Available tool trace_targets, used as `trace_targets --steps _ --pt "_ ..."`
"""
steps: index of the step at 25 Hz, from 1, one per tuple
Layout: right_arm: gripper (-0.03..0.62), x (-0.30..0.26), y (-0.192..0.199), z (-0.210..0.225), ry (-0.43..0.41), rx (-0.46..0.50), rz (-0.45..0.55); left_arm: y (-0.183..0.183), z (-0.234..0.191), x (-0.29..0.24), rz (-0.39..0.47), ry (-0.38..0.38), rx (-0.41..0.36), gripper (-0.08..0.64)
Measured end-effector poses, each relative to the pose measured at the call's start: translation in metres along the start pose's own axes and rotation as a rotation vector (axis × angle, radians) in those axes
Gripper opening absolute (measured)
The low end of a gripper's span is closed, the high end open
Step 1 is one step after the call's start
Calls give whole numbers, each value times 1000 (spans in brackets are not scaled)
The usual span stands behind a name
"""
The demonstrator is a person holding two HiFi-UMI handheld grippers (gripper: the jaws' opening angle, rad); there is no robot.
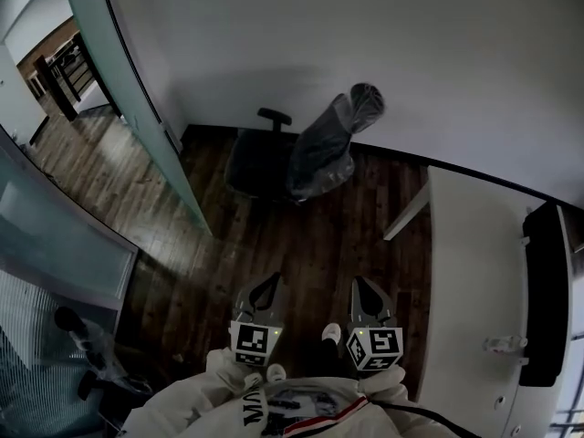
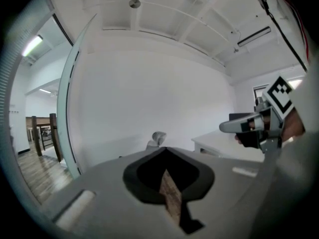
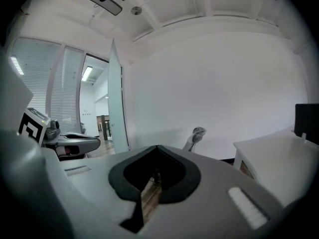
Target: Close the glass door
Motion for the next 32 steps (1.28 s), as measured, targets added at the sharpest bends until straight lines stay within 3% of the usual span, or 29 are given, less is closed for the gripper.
trace_targets --steps 11,18,24,32 --pt "5 -83 -29 90 -58 -13 -5 -36 10 -128 -11 -26 -21 3" --pt "5 -115 -40 131 -105 -23 2 -50 20 -173 -15 -61 -28 2" --pt "6 -143 -34 138 -137 -42 -24 -47 11 -195 -50 -79 -19 2" --pt "5 -210 -32 124 -182 4 -67 -25 -44 -226 -67 -132 42 2"
Point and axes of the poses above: the fingertips, and each gripper's own axes: x backward along the fingers, z to its right, y out of its underside, the point moved 5 cm from there along x, backward along the fingers, and after that the axes turned 7 degrees about y, right-handed, at the moved point
